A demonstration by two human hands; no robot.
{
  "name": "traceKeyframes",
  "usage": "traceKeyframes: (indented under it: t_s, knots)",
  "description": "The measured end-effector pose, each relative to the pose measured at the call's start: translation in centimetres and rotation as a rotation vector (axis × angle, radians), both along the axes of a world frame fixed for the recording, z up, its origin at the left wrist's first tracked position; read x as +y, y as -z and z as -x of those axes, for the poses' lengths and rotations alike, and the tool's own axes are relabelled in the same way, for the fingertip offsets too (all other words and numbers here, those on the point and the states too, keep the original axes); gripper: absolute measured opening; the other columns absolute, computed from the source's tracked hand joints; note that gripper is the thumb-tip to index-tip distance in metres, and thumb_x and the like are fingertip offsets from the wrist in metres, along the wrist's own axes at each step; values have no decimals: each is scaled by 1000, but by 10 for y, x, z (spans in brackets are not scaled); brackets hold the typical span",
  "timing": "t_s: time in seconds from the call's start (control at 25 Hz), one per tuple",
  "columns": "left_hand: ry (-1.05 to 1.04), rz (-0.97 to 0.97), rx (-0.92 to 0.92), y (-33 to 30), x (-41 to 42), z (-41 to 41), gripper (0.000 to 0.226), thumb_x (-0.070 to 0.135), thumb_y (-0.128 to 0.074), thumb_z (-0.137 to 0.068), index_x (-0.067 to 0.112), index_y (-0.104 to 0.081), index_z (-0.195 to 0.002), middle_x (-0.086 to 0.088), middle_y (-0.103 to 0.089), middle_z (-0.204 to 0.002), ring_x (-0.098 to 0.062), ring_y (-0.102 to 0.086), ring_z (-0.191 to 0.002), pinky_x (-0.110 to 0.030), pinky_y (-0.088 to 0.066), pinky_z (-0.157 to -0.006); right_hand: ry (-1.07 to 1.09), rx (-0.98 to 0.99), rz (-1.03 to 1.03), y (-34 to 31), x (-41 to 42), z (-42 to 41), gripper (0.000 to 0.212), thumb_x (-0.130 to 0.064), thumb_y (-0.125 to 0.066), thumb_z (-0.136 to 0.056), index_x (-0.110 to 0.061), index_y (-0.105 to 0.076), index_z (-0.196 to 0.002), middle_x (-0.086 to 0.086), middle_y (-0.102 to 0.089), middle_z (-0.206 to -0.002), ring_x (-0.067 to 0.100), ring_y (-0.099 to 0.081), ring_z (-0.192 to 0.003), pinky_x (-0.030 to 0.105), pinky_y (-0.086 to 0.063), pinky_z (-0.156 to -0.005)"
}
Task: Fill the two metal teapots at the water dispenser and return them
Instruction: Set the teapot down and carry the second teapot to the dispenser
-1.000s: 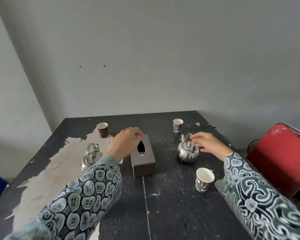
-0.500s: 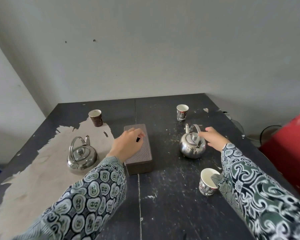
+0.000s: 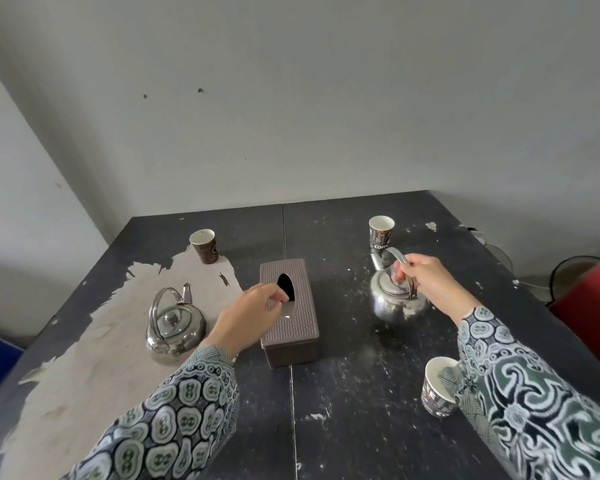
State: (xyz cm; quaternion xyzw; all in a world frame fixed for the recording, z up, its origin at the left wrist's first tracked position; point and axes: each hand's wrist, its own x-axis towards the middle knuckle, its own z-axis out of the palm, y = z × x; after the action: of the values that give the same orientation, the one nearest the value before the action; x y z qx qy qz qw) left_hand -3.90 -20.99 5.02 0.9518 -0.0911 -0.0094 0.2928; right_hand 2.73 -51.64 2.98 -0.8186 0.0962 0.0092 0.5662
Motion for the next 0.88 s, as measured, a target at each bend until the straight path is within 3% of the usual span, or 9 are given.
traceKeyframes:
  t_s: [0.12, 0.28, 0.48, 0.56, 0.64, 0.68, 0.76, 0.88]
  knots:
    - [24, 38, -70, -22, 6, 16, 20, 20, -46, -89, 30, -58, -101, 9, -62, -107, -11, -58, -100, -36, -48, -89, -102, -112, -150, -59, 18, 26, 15, 0, -49, -84, 10, -60, -81, 4, -56, -62, 16, -53, -66, 29, -38, -71]
    - [37, 117, -194, -63, 19, 47, 25, 16, -48, -89, 29, -53, -110, 10, -59, -109, -7, -54, -104, -21, -40, -87, -290, -182, -315, -126, 66, 69, 21, 1, -45, -87, 0, -53, -67, 2, -34, -54, 8, -32, -45, 21, -27, -53]
    - [46, 124, -350, -123, 76, 125, 31, 23, -47, -93, 21, -48, -124, 9, -54, -119, -6, -45, -114, -21, -33, -99, -686, -142, -265, -164, 178, 131, 21, -4, -46, -88, -4, -55, -69, 3, -36, -59, 7, -34, -50, 18, -31, -53]
    - [4, 134, -340, -140, 113, 158, 28, 28, -44, -94, 20, -51, -121, 7, -58, -117, -4, -49, -109, -18, -37, -95, -876, -104, -236, -167, 233, 151, 18, -12, -51, -87, -5, -59, -73, 7, -40, -66, 9, -37, -57, 17, -34, -55]
    - [-83, 152, -286, -149, 170, 202, 29, 32, -40, -96, 17, -57, -114, 8, -63, -97, 3, -56, -88, -10, -41, -78, -1069, -64, -255, -171, 307, 176, 22, -19, -53, -82, 2, -59, -81, 12, -35, -72, 12, -34, -61, 20, -32, -57]
    - [-113, 175, -241, -152, 190, 219, 31, 34, -37, -96, 16, -60, -108, 7, -64, -88, 2, -58, -80, -11, -43, -73, -1129, -56, -271, -173, 335, 186, 25, -20, -52, -81, 5, -58, -83, 11, -31, -72, 12, -32, -60, 21, -30, -56]
    - [-219, 226, -185, -153, 250, 262, 36, 36, -34, -97, 16, -63, -92, -3, -67, -84, -12, -62, -78, -28, -50, -80, -1252, -33, -315, -177, 408, 216, 18, -18, -53, -78, -1, -58, -74, 6, -29, -63, 9, -29, -54, 19, -29, -53]
    - [-427, 291, -180, -153, 354, 330, 46, 45, -33, -95, 19, -58, -66, -6, -58, -66, -22, -53, -64, -43, -47, -75, -1400, 6, -334, -180, 526, 267, 14, -16, -54, -73, -11, -60, -62, -4, -35, -51, 5, -31, -44, 15, -27, -46]
